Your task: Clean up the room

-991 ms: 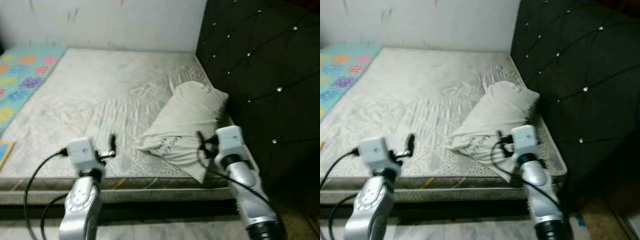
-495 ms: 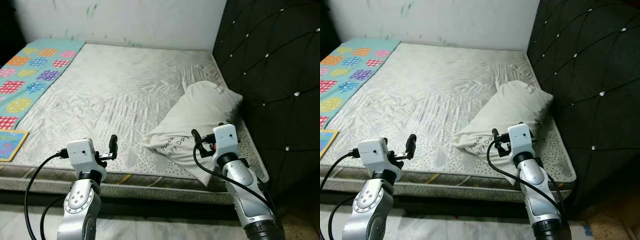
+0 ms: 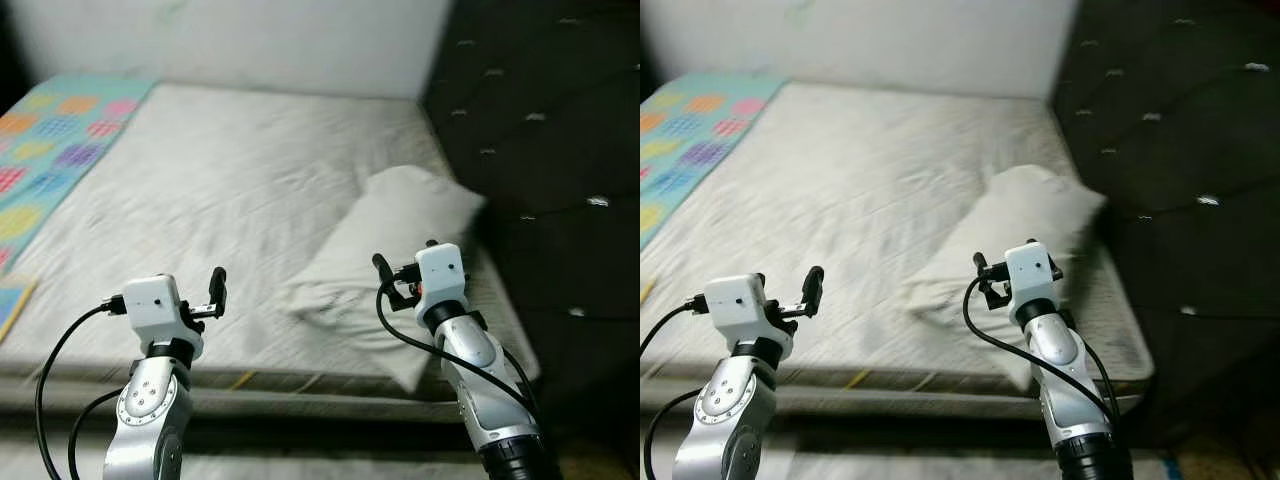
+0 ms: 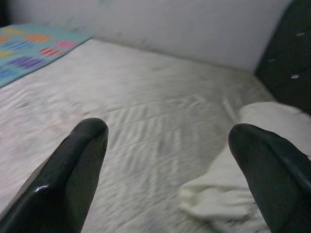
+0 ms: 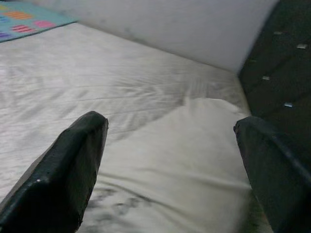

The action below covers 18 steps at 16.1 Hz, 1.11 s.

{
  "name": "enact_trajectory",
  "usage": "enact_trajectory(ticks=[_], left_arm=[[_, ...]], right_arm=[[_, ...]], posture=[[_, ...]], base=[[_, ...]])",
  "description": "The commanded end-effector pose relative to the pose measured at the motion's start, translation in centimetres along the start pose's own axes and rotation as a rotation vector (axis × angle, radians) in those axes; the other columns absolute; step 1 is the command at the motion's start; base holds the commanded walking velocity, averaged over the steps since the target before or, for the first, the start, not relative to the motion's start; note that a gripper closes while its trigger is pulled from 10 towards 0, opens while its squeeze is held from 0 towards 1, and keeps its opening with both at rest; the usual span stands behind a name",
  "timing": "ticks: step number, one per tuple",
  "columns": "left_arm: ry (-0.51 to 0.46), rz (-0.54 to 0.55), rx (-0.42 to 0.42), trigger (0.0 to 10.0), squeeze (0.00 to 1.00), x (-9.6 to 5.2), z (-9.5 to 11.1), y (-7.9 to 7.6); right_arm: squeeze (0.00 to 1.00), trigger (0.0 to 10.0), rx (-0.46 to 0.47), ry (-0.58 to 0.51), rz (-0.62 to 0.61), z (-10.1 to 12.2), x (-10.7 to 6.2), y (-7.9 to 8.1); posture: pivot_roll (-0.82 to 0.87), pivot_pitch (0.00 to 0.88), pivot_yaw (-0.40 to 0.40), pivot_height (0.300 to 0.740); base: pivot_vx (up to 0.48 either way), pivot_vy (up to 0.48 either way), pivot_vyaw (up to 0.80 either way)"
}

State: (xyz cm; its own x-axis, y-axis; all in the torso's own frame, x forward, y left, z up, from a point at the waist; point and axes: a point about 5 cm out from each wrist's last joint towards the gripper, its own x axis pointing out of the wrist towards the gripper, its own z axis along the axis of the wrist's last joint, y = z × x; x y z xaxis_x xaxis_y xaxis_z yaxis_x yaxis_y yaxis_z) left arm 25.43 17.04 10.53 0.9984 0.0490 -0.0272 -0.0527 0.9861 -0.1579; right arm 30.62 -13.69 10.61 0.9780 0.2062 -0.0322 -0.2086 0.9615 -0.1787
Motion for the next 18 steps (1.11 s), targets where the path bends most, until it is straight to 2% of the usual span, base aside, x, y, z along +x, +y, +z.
enact_trajectory(ticks=[1,3,6,13,18], left_arm=[[-0.006,-0.036,-0.012,10.0,0.00,0.02,0.10,-0.93],[-0.007,-0.035,-0.014,10.0,0.00,0.06,0.14,-0.96],[0.006,-0.006,-0.032,10.0,0.00,0.18,-0.01,-1.13],[0.011,-0.007,-0.012,10.0,0.00,0.29,0.00,-1.20],[0.014,-0.012,-0.015,10.0,0.00,0.26,-0.05,-1.30]], right_arm=[[0.00,10.0,-0.009,0.000,-0.023,-0.02,-0.18,-0.89],[0.00,10.0,-0.008,-0.001,-0.024,-0.01,-0.14,-0.86],[0.00,10.0,-0.008,0.001,-0.025,-0.08,-0.11,-0.84],[0.00,10.0,-0.006,-0.002,-0.024,-0.03,0.00,-0.75],[0.00,10.0,-0.010,-0.001,-0.024,-0.03,0.00,-0.78]], posture=[[-0.06,0.000,-0.048,0.740],[-0.06,0.000,-0.047,0.740],[-0.06,0.000,-0.046,0.740],[-0.06,0.000,-0.046,0.740],[-0.06,0.000,-0.047,0.740]], base=[[0.337,0.000,0.00],[0.336,0.000,0.00],[0.000,0.000,0.00],[0.000,0.000,0.00],[0.000,-0.461,0.00]])
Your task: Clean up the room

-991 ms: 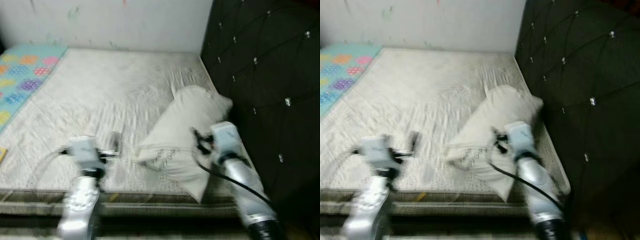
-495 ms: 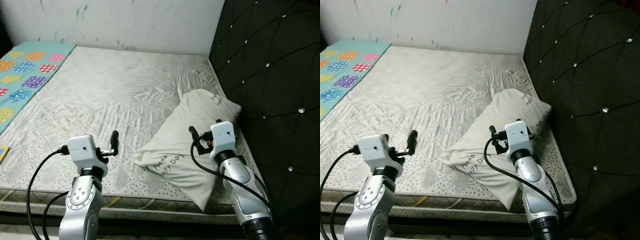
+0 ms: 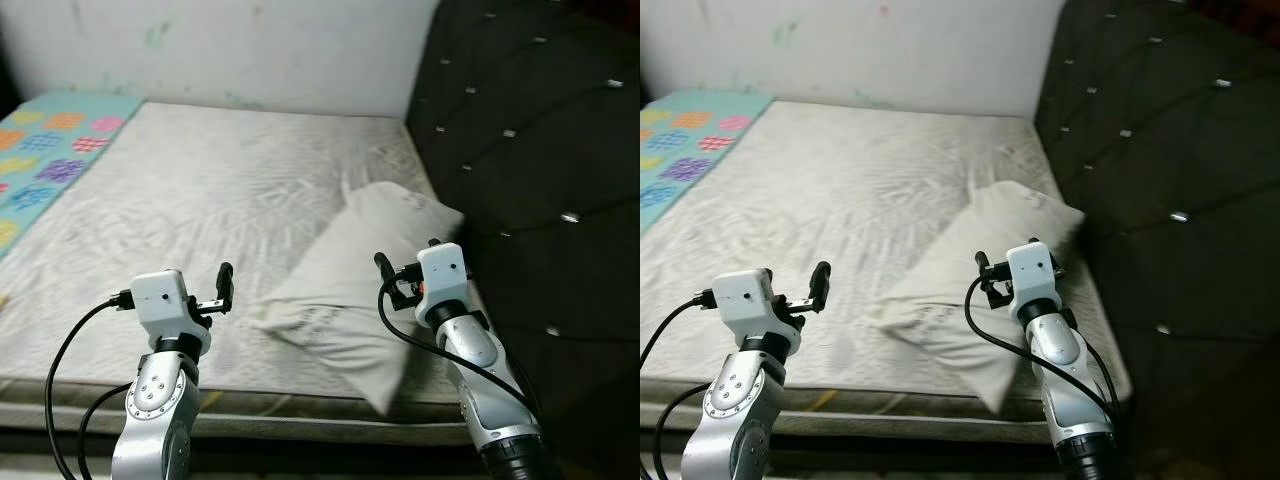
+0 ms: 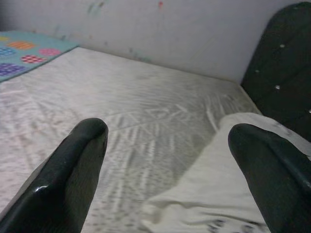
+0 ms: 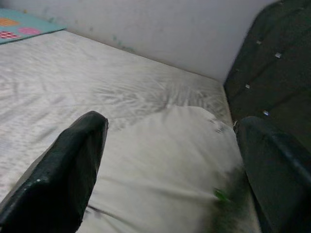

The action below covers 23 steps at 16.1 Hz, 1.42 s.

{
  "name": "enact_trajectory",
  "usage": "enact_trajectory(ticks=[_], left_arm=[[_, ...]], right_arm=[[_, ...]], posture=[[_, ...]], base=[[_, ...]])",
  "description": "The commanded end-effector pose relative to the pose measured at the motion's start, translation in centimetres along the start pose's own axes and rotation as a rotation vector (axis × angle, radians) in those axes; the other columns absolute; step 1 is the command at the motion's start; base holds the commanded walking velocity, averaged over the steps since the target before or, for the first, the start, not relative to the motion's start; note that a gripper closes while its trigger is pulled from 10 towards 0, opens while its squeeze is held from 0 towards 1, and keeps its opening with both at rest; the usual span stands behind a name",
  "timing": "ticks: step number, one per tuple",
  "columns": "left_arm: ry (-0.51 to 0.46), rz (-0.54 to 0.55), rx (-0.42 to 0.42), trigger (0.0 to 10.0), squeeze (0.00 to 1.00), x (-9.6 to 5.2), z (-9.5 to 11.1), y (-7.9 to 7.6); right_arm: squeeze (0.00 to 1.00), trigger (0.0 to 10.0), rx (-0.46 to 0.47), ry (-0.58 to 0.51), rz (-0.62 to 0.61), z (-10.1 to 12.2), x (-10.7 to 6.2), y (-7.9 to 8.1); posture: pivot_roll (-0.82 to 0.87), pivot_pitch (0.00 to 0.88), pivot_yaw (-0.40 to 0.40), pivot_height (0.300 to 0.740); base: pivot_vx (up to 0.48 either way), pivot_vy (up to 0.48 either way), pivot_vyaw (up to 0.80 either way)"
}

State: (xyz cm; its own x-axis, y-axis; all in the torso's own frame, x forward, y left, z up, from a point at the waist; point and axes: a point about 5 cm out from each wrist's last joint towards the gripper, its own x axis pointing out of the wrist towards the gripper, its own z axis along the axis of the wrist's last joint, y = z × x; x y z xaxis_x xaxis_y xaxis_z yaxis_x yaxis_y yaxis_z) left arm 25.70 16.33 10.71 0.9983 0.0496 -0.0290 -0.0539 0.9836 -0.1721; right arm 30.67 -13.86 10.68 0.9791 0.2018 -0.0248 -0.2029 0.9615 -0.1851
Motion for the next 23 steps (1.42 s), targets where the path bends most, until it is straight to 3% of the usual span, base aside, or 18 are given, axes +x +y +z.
enact_trajectory(ticks=[1,5,11,14,18,23], left_arm=[[0.014,-0.013,-0.004,10.0,0.00,0.0,-0.2,-0.6],[0.013,-0.016,-0.004,10.0,0.00,0.0,-0.2,-0.7],[0.009,0.051,-0.025,10.0,0.00,-1.2,-0.5,0.1],[0.009,0.035,-0.009,10.0,0.00,-0.9,-0.5,0.1],[0.012,0.021,0.007,10.0,0.00,-0.4,-0.4,0.3],[0.002,-0.018,-0.002,10.0,0.00,-0.1,-0.2,-0.1]], right_arm=[[0.00,10.0,-0.004,0.006,-0.017,-0.1,0.0,-0.5],[0.00,10.0,-0.006,0.003,-0.013,-0.1,0.0,-0.5],[0.00,10.0,0.022,-0.024,0.013,0.5,-0.1,-0.3],[0.00,10.0,0.008,-0.033,0.036,0.6,0.1,0.5],[0.00,10.0,0.010,-0.029,0.008,0.5,0.1,0.3],[0.00,10.0,0.029,-0.020,-0.009,0.2,0.1,0.8]], posture=[[-0.06,0.000,-0.048,0.740],[-0.06,0.000,-0.045,0.740],[-0.04,0.000,-0.059,0.740],[-0.04,0.000,-0.059,0.740],[-0.04,0.000,-0.057,0.740],[-0.05,0.000,-0.044,0.740]], base=[[0.000,-0.480,0.00],[0.000,-0.388,0.00],[0.000,0.000,0.00],[0.000,0.000,0.35],[0.000,0.000,0.00],[0.000,0.000,0.58]])
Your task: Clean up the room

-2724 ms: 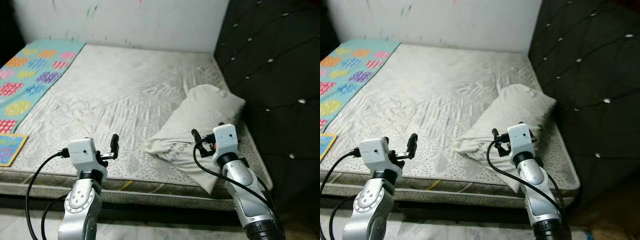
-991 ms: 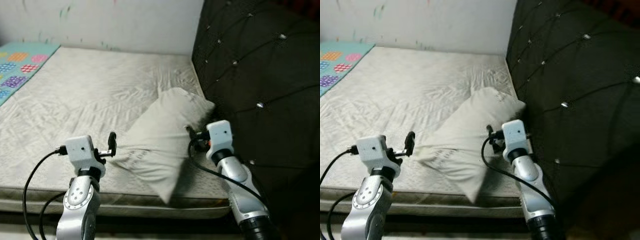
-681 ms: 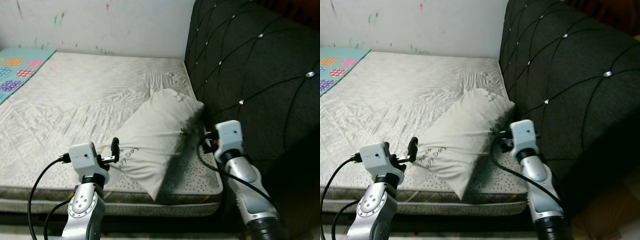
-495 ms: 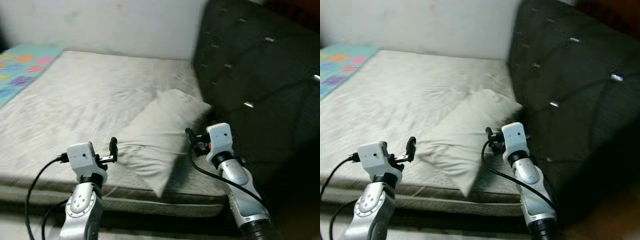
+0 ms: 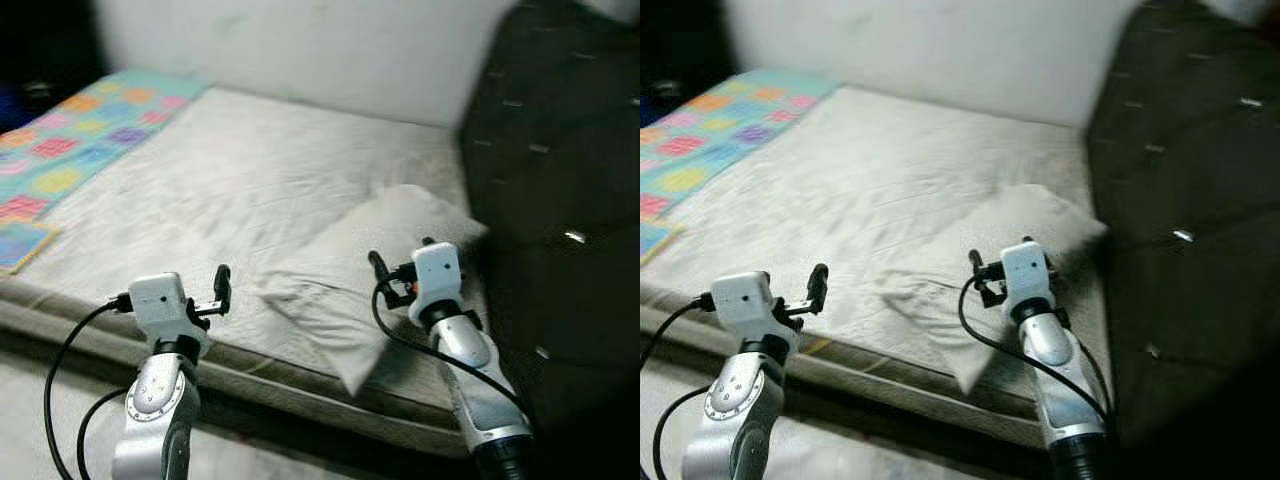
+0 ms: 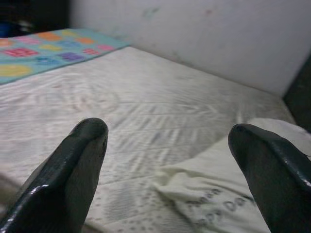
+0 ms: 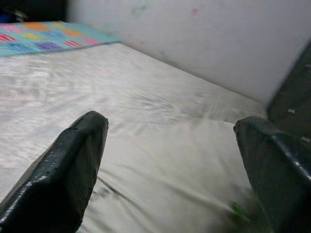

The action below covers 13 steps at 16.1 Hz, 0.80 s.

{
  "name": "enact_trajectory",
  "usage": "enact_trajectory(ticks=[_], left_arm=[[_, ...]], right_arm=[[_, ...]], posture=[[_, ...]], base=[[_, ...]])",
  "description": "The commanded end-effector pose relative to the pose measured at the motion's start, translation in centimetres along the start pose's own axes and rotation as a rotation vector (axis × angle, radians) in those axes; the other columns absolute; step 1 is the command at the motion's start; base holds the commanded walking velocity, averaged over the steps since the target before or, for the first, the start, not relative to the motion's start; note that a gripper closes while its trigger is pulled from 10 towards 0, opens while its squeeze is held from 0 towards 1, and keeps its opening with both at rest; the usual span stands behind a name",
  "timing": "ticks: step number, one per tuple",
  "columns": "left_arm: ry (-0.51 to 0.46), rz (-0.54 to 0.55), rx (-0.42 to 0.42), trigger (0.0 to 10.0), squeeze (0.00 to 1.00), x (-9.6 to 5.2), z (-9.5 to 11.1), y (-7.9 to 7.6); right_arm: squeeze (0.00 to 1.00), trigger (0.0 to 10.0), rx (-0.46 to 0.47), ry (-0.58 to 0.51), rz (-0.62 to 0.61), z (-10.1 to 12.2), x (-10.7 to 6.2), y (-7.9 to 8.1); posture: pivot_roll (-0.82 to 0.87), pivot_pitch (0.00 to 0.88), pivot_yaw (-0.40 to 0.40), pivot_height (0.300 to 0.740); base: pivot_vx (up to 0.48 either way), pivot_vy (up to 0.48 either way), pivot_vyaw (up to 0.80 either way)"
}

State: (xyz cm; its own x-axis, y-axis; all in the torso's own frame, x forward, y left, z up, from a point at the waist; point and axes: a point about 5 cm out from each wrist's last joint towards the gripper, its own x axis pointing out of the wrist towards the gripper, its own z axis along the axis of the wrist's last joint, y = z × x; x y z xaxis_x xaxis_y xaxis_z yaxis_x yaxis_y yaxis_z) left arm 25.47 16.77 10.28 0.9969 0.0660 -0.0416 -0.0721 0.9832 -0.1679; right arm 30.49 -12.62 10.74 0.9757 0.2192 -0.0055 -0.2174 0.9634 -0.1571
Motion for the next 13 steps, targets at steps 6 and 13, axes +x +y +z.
enact_trajectory(ticks=[6,13], left_arm=[[-0.016,-0.059,-0.021,10.0,0.00,-0.08,0.23,-0.76],[-0.019,-0.070,-0.028,10.0,0.00,-0.02,0.27,-1.01]], right_arm=[[0.00,10.0,-0.005,-0.003,-0.036,0.09,0.22,-0.78],[0.00,10.0,-0.012,-0.004,-0.042,0.14,0.26,-0.92]], posture=[[-0.04,0.000,-0.044,0.740],[-0.05,0.000,-0.047,0.740]], base=[[0.129,0.000,0.00],[0.285,0.000,0.00]])
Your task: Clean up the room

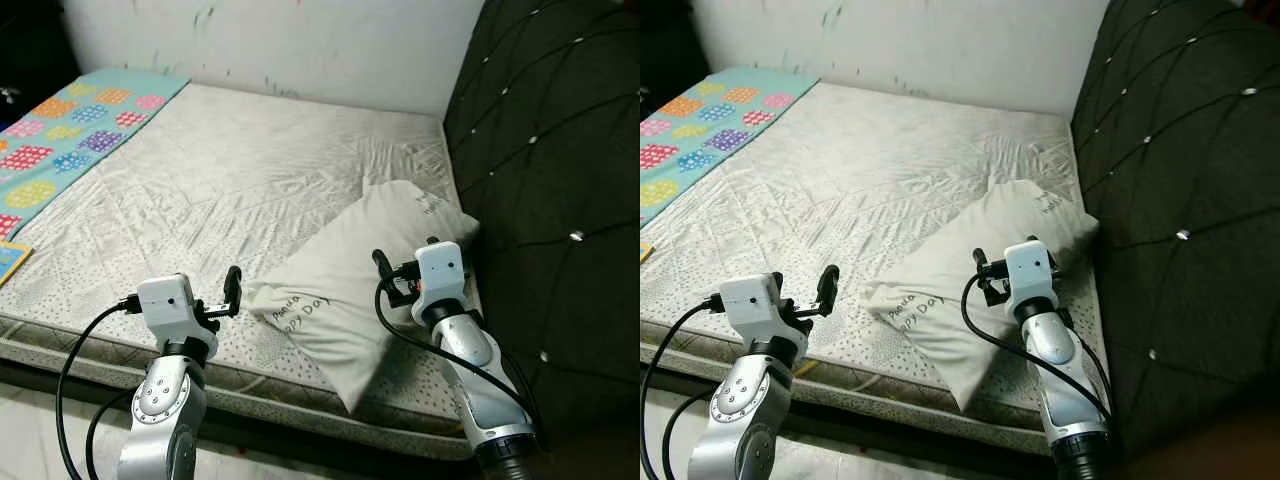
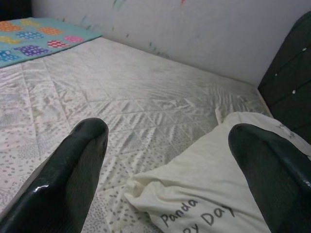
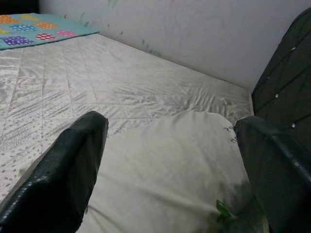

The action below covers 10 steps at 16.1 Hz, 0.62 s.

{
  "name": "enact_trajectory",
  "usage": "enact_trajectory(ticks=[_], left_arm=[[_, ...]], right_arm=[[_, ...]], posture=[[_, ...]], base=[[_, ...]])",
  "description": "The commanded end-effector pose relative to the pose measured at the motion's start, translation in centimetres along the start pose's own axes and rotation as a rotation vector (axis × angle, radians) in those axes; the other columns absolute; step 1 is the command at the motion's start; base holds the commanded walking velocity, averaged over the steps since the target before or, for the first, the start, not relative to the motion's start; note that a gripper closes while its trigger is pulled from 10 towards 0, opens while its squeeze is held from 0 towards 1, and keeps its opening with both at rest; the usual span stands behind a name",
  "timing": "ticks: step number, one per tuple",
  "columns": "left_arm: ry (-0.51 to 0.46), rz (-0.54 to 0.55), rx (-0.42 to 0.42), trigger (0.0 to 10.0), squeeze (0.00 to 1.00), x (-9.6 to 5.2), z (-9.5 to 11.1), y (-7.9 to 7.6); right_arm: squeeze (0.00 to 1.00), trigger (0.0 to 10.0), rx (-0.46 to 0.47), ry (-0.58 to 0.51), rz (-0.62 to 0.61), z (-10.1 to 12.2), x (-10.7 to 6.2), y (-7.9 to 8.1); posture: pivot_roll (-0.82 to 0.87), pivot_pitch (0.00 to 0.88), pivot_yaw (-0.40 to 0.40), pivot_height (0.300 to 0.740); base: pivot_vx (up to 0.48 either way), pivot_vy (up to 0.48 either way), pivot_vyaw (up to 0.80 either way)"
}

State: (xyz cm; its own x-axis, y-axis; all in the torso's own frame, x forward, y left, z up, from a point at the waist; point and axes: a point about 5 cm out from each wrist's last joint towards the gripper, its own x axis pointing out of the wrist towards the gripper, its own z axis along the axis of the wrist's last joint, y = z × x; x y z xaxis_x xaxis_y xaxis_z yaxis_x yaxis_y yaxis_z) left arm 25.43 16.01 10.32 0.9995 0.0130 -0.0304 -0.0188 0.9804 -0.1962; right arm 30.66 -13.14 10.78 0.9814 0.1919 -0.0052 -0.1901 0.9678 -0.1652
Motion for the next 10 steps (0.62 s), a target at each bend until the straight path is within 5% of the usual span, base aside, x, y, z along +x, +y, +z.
enact_trajectory(ticks=[1,10], left_arm=[[-0.018,-0.016,-0.001,10.0,0.00,0.09,0.36,-0.29],[-0.016,-0.028,-0.009,10.0,0.00,0.15,0.33,-0.51]], right_arm=[[0.00,10.0,-0.005,-0.009,-0.014,0.20,0.23,-0.39],[0.00,10.0,-0.008,-0.009,-0.032,0.12,0.29,-0.40]], posture=[[-0.05,0.000,-0.047,0.740],[-0.05,0.000,-0.043,0.740]], base=[[0.289,0.000,0.00],[0.356,0.000,0.00]])
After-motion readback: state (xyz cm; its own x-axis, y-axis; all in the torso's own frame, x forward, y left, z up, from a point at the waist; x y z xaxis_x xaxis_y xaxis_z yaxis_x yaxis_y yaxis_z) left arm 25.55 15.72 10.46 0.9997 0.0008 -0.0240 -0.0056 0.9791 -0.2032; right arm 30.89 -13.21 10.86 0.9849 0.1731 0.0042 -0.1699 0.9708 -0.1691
